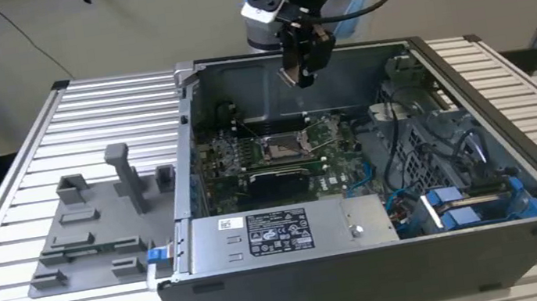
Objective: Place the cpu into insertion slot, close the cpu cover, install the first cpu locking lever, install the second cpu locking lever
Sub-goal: 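Place the cpu into insertion slot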
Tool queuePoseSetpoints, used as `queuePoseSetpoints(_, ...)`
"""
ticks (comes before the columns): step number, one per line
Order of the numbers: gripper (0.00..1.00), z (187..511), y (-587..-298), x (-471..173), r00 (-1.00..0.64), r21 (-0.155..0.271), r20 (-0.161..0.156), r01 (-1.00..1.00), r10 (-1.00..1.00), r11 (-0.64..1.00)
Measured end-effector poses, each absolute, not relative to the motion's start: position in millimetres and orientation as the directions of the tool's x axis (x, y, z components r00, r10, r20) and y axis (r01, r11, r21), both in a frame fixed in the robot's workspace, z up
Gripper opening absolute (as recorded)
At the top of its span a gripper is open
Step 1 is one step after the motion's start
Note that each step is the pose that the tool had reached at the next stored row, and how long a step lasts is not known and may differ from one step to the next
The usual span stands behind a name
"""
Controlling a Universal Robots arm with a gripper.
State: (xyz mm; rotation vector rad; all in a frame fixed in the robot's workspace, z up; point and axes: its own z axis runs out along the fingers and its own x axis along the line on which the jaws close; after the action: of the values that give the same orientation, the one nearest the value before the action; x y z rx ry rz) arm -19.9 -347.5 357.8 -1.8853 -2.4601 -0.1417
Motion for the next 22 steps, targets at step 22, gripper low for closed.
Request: queuePoseSetpoints(22,0.54,351.3,-346.4,-19.9,-0.052,0.049,0.086,0.998,0.995,0.048)
